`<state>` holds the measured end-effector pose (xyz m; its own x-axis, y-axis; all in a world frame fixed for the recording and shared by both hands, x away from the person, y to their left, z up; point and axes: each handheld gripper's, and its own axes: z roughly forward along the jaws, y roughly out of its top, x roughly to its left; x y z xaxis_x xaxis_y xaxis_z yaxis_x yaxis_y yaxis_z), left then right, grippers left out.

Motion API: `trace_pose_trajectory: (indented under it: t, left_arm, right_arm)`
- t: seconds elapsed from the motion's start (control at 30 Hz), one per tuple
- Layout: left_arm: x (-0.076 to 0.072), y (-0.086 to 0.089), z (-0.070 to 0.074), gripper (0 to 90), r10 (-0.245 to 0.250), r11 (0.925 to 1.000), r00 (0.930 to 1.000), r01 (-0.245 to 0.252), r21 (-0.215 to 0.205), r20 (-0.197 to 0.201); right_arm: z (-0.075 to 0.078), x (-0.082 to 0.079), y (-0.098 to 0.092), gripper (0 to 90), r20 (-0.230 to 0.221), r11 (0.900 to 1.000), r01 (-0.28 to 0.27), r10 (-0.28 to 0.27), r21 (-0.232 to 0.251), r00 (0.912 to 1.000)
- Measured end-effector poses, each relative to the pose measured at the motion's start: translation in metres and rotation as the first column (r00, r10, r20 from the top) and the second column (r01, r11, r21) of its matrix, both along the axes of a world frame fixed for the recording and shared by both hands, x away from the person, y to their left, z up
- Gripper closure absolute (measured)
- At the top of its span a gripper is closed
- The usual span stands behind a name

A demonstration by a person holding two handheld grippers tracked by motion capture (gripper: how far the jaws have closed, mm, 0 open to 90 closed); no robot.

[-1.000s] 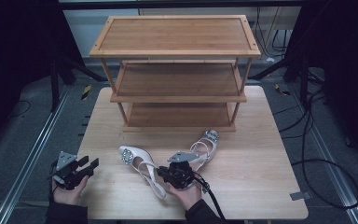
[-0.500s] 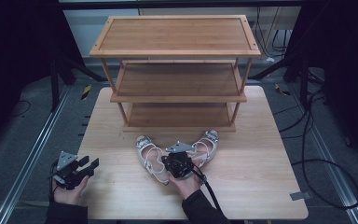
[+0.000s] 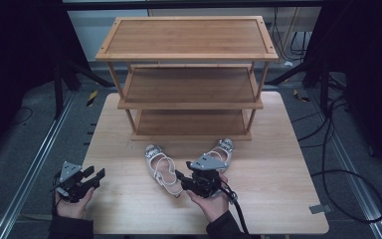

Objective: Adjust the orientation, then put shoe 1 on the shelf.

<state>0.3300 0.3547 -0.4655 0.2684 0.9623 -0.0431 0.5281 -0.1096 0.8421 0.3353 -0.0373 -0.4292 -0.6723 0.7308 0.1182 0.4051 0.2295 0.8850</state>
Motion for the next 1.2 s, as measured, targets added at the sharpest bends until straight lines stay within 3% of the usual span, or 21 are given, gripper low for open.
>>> trace_pose_trajectory:
  t: [0.1,0.33,0.47,0.57,0.63,0.7,0.83,0.9,1.1,1.2]
  left_arm:
    - [0.000,0.000,-0.001,51.8,-0.003,1.0000,1.0000,0.003,0.002,-0.001]
    - [0.001,0.000,-0.002,51.6,-0.007,1.0000,1.0000,0.007,-0.003,-0.004]
    - [0.002,0.000,-0.003,51.4,-0.007,1.0000,1.0000,0.007,-0.005,-0.005]
    - [0.002,0.000,-0.004,51.3,-0.010,1.0000,0.9999,0.010,-0.001,-0.006]
    - [0.002,0.000,-0.003,51.1,-0.011,0.9999,0.9999,0.011,-0.001,-0.004]
    - [0.003,-0.001,-0.003,51.0,-0.016,0.9999,0.9999,0.016,0.004,-0.007]
    - [0.003,-0.001,-0.004,50.9,-0.018,0.9998,0.9998,0.018,0.005,-0.008]
    - [0.003,-0.001,-0.004,50.9,-0.016,0.9999,0.9998,0.016,0.003,-0.008]
    - [0.004,0.000,-0.005,50.9,-0.016,0.9999,0.9998,0.016,0.000,-0.012]
    - [0.004,0.000,-0.005,50.9,-0.017,0.9999,0.9998,0.017,0.000,-0.013]
  right_arm:
    - [0.003,-0.004,0.002,38.3,0.027,1.000,-0.005,0.005,-0.003,0.9996]
    - [0.008,-0.012,0.006,27.4,0.062,0.999,-0.011,0.009,0.035,0.9980]
    - [0.001,-0.011,0.012,22.7,0.043,1.000,-0.021,0.020,0.022,0.9989]
    - [-0.018,-0.010,0.027,17.0,0.004,0.998,-0.053,0.053,-0.034,0.9986]
    - [-0.023,-0.010,0.031,16.4,-0.006,0.997,-0.054,0.054,-0.053,0.9985]
    - [-0.039,-0.007,0.041,16.5,-0.020,0.994,-0.047,0.045,-0.094,0.9988]
    - [-0.053,-0.003,0.049,17.9,-0.032,0.993,-0.037,0.033,-0.116,0.9989]
    - [-0.056,-0.002,0.053,19.5,-0.015,0.991,-0.032,0.030,-0.128,0.9994]
    - [-0.060,0.000,0.060,21.7,-0.027,0.992,-0.011,0.008,-0.129,0.9996]
    - [-0.063,0.001,0.064,22.1,-0.002,0.989,0.011,-0.012,-0.151,0.9999]
